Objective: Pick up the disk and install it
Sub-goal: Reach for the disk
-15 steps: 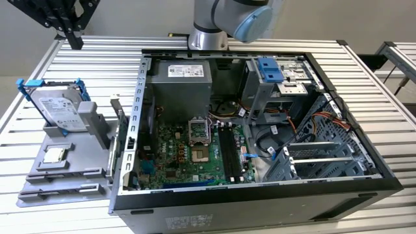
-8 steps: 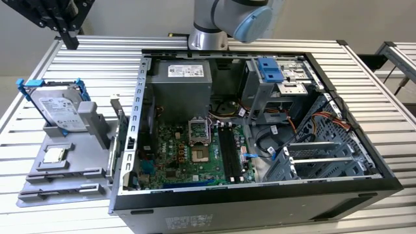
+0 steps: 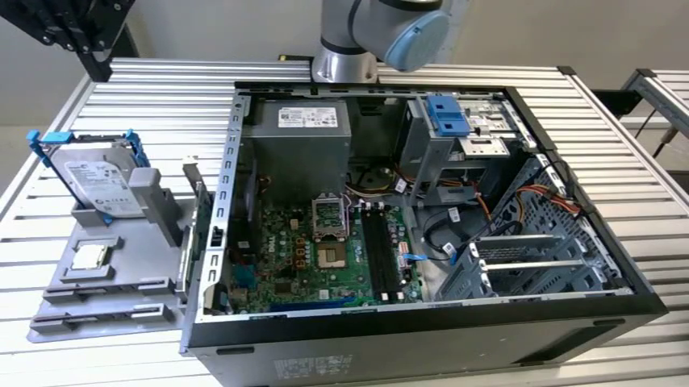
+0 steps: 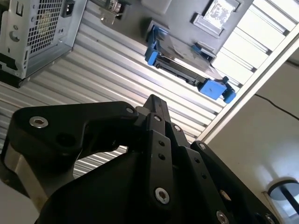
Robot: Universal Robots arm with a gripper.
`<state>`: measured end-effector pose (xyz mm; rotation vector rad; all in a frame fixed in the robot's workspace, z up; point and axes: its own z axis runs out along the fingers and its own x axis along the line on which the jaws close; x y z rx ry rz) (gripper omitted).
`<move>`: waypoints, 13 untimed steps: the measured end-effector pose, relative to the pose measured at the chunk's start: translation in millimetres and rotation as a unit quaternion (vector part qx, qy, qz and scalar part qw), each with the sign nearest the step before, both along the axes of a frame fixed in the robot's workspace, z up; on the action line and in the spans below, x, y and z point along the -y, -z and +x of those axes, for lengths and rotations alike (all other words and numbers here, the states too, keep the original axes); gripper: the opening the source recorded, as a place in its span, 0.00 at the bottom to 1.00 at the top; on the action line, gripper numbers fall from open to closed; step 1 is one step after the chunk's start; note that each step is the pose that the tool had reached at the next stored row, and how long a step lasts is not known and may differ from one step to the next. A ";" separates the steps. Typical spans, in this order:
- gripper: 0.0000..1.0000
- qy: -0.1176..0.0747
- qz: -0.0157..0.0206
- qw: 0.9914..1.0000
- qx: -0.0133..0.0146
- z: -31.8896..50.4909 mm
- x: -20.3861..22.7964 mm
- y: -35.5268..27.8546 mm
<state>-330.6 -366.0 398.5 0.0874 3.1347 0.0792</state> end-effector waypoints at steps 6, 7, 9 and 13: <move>0.00 0.000 0.000 1.000 0.000 -13.1 0.0 0.0; 0.00 0.000 0.000 1.000 0.000 -14.8 0.0 0.0; 0.00 0.000 0.000 1.000 0.000 -17.7 0.0 0.0; 0.00 0.000 0.000 1.000 0.000 -22.7 0.0 0.0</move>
